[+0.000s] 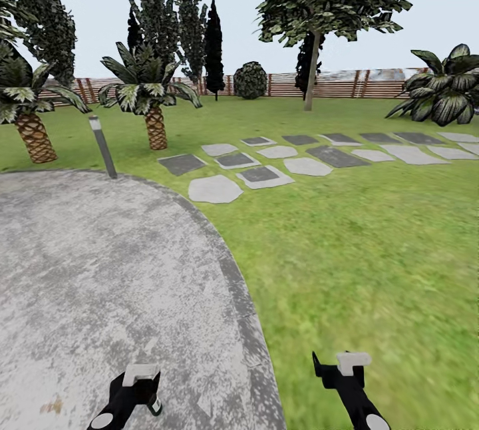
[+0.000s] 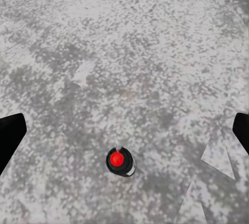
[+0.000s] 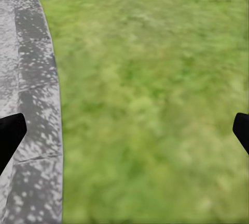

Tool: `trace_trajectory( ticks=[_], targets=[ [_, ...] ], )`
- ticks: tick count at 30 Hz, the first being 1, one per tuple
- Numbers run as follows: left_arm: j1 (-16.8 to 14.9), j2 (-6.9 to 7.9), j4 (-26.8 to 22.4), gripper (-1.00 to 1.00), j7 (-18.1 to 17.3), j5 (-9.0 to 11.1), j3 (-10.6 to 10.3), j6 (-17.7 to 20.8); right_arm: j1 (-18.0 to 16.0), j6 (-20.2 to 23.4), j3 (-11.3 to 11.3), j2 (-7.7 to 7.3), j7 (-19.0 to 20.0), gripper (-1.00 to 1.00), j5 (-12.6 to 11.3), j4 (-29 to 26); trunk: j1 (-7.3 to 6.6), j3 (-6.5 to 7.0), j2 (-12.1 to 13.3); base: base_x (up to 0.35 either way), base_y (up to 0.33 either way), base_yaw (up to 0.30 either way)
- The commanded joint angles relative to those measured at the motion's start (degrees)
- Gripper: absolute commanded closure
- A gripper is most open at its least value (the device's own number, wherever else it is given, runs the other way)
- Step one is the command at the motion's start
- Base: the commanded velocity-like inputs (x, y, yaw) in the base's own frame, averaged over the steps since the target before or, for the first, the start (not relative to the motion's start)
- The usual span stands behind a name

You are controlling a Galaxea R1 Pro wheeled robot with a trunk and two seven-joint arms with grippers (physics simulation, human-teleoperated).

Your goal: In the garden, pick up the pesticide atomizer on the floor and spray pesticide onto both trees until each tree trunk is fully covered.

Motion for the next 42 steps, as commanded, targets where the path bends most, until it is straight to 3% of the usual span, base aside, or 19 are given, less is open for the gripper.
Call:
trace_trajectory(
  ticks=[1,9,16,42],
  targets=[
    [-0.03,-0.01,0.04,-1.00,-0.02,-0.06,0.11,-0.18,-0.03,-0.19,-0.02,0.00,0.01,-1.00,0.01,0.03,-0.01,-0.05,-0.02,0.000,0.000,-0.121],
    [0.06,-0.01,0.13,-1.00,-0.02,-0.07,0.03,-0.54,-0.03,-0.20,0.08,0.00,0.01,-1.00,0.00,-0.02,1.75,-1.49,-3.23,0.000,0.000,-0.091],
    [0.06,-0.01,0.62,-1.00,-0.02,-0.14,0.03,-4.49,-0.03,-0.23,-0.06,0.00,0.01,-1.00,0.00,0.01,3.28,-2.76,-6.04,0.000,0.000,-0.003],
    [0.06,0.04,0.50,-1.00,-0.02,-0.15,0.10,-4.83,-0.03,-0.23,-0.03,0.00,0.01,-1.00,0.00,0.10,8.99,-9.61,-16.46,0.000,0.000,0.000]
  ],
)
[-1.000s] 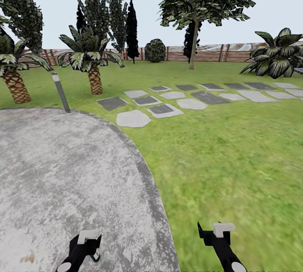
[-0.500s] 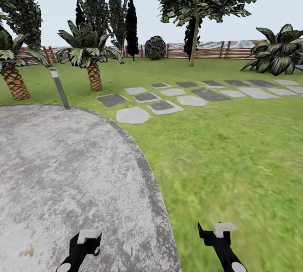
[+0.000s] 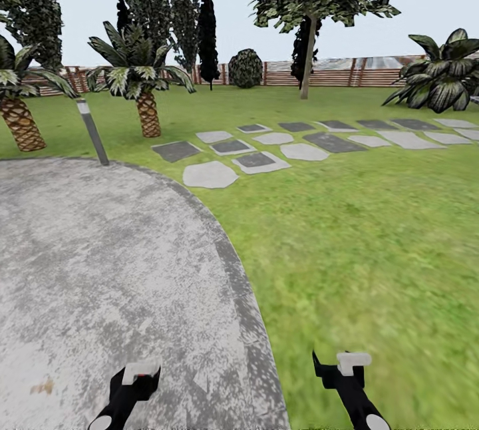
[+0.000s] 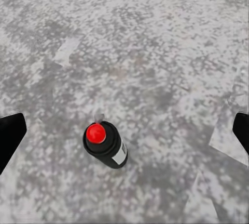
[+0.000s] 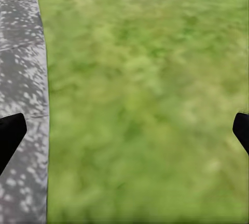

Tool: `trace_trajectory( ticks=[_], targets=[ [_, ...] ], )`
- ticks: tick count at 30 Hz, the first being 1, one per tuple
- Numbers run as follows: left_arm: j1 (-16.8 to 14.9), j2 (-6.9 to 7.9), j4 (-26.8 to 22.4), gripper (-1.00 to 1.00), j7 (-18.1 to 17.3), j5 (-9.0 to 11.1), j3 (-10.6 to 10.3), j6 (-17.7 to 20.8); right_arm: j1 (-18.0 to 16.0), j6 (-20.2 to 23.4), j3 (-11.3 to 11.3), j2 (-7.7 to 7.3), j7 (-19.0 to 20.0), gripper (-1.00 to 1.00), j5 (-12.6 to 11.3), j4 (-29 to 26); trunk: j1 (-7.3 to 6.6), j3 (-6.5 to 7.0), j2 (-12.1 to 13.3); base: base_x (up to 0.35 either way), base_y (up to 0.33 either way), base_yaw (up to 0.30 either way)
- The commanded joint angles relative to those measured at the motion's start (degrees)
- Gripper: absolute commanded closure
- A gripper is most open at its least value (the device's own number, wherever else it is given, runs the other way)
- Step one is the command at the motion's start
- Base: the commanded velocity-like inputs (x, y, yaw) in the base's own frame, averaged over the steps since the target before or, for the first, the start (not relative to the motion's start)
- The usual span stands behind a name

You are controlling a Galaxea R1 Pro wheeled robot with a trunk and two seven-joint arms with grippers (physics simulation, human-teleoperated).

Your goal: In the garden, pick up the pesticide atomizer on the floor and spray pesticide onto both trees until each tree trunk is fully covered.

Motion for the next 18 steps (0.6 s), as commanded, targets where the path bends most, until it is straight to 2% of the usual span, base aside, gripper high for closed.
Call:
trace_trajectory(
  ticks=[1,5,18],
  targets=[
    [-0.03,0.03,0.18,-1.00,-0.02,-0.07,0.11,-0.29,-0.03,-0.17,-0.02,0.00,0.01,-1.00,0.02,0.03,0.21,-0.32,-0.43,0.000,0.000,0.000],
    [-0.03,0.03,0.20,-1.00,-0.01,-0.07,0.11,-0.31,-0.03,-0.17,-0.01,0.00,0.01,-1.00,0.02,0.03,1.09,-1.41,-2.04,0.000,0.000,0.000],
    [-0.05,0.10,0.28,-1.00,-0.02,-0.07,0.11,-0.27,-0.03,-0.17,-0.02,0.00,0.01,-1.00,0.02,0.03,1.43,-5.47,-2.21,0.000,0.000,0.000]
  ],
)
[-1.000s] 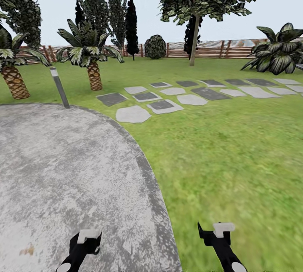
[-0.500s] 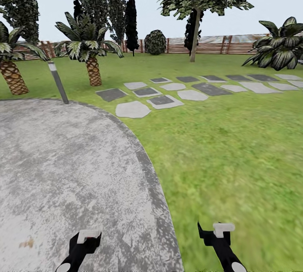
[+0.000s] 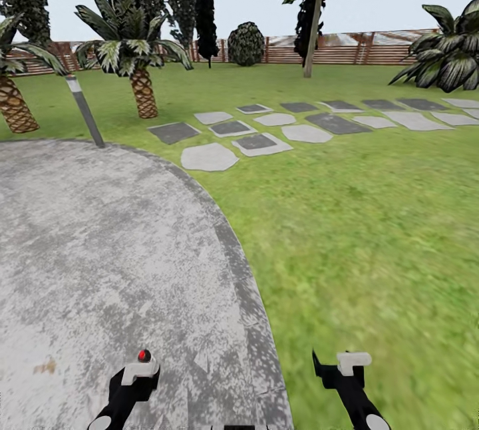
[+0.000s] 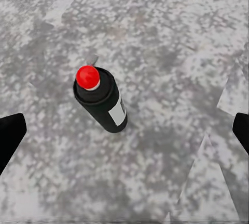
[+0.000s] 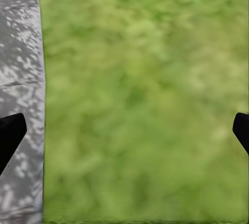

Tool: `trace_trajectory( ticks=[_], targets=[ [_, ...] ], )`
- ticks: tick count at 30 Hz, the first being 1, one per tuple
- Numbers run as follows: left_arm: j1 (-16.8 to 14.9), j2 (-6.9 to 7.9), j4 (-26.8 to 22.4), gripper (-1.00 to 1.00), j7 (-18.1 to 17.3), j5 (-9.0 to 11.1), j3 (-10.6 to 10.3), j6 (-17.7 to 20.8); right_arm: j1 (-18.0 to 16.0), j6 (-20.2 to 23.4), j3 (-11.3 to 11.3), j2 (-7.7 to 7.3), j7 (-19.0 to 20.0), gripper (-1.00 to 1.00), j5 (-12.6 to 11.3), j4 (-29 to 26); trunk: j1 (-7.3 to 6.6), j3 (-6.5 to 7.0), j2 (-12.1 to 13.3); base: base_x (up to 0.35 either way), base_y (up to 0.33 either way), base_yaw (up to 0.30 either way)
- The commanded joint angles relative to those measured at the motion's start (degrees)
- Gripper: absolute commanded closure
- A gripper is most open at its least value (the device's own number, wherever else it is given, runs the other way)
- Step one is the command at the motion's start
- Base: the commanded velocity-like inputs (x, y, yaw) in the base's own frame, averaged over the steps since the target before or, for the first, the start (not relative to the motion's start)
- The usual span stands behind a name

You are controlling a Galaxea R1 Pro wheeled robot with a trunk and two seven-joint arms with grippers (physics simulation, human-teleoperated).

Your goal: In the garden, pick up the pesticide atomizer on the floor and spray pesticide onto both trees until each tree trunk is fully covered.

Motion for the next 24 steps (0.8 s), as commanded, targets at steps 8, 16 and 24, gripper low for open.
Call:
trace_trajectory(
  ticks=[8,16,24],
  targets=[
    [-0.03,-0.01,0.06,-1.00,-0.02,-0.07,0.10,-0.21,-0.02,-0.17,-0.02,0.00,0.01,-1.00,0.02,0.03,0.19,-2.55,-0.13,0.000,0.000,0.000],
    [-0.06,-0.01,0.01,-1.00,-0.02,-0.07,0.10,-0.21,-0.02,-0.17,-0.01,0.00,-0.17,-1.00,0.02,-0.04,0.40,-4.73,-0.23,0.000,0.000,0.000],
    [-0.04,0.01,-0.03,-1.00,-0.02,-0.07,0.15,-0.19,-0.02,-0.10,-0.10,0.00,-0.17,-1.00,0.02,-0.06,0.53,-5.84,-0.30,0.000,0.000,0.000]
  ],
)
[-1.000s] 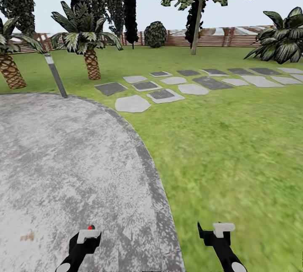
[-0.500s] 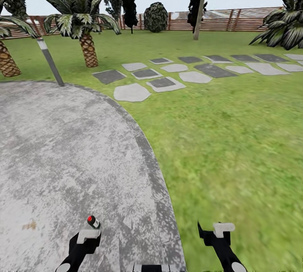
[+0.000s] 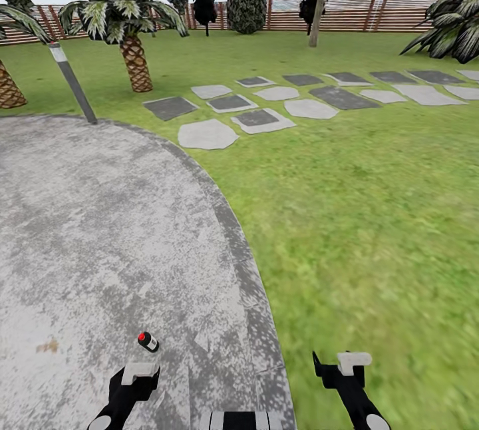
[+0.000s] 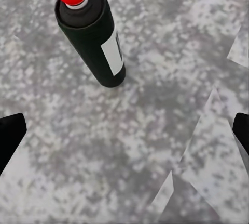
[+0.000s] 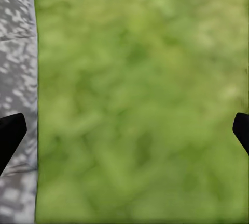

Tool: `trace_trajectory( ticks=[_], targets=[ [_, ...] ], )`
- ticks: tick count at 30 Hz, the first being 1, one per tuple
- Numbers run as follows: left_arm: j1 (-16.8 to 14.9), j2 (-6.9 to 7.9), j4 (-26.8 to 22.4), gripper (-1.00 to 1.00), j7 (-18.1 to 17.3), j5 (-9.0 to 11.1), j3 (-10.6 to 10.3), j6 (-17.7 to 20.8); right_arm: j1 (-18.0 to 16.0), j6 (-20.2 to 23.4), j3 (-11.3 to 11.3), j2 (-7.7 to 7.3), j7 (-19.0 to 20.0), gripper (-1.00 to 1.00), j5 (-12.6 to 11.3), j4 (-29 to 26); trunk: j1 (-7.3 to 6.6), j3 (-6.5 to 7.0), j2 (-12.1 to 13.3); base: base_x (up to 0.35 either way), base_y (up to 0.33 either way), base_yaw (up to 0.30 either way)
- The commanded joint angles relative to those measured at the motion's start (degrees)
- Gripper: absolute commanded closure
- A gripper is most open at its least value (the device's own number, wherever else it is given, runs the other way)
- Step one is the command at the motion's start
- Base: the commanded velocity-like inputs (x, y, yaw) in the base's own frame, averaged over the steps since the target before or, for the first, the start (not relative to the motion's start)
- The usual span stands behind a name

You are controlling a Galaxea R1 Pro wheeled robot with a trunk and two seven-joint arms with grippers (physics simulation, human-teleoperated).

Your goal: In the garden, pick up the pesticide atomizer on the floor and spray pesticide onto both trees until each tree trunk is fully covered.

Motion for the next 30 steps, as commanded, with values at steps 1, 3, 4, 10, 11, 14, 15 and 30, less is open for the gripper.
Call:
trace_trajectory(
  ticks=[1,3,4,10,11,14,15,30],
  targets=[
    [-0.02,-0.01,0.05,-1.00,-0.02,-0.07,0.09,-0.20,-0.02,-0.20,-0.03,0.00,-0.01,-1.00,0.02,0.03,-0.01,-0.04,-0.01,0.000,0.000,0.000],
    [0.00,-0.01,0.07,-1.00,-0.02,-0.07,0.07,-0.16,-0.02,-0.18,-0.03,0.00,-0.01,-1.00,0.01,0.03,-0.01,-0.04,-0.01,0.000,0.000,0.000],
    [0.00,0.01,0.06,-1.00,-0.02,-0.07,0.07,-0.16,-0.02,-0.18,-0.03,0.00,-0.01,-1.00,0.01,0.03,-0.01,-0.04,-0.01,0.000,0.000,0.000],
    [-0.04,0.16,-0.04,-1.00,-0.02,-0.07,0.20,-0.14,-0.02,-0.24,-0.03,0.00,-0.01,-1.00,0.01,0.03,-0.01,-0.04,-0.01,0.025,0.030,0.000],
    [-0.05,0.16,-0.04,-1.00,-0.02,-0.07,0.24,-0.14,-0.02,-0.22,-0.03,0.00,-0.01,-1.00,0.01,0.03,-0.01,-0.04,-0.01,0.097,0.151,0.000],
    [-0.07,0.17,-0.04,-1.00,0.02,-0.07,0.43,-0.14,-0.02,-0.21,-0.03,0.00,-0.01,-1.00,0.01,0.03,-0.01,-0.04,-0.01,0.093,0.161,0.000],
    [-0.06,0.17,-0.04,-1.00,0.01,-0.07,0.45,-0.14,-0.02,-0.21,-0.03,0.00,-0.01,-1.00,0.01,0.03,-0.01,-0.04,-0.01,0.044,0.074,0.000],
    [-0.08,0.16,-0.04,-1.00,0.00,-0.07,0.50,-0.14,-0.02,-0.19,0.04,0.00,-0.03,-1.00,0.01,-0.04,-0.01,-0.04,-0.01,0.053,0.050,0.000]
  ],
)
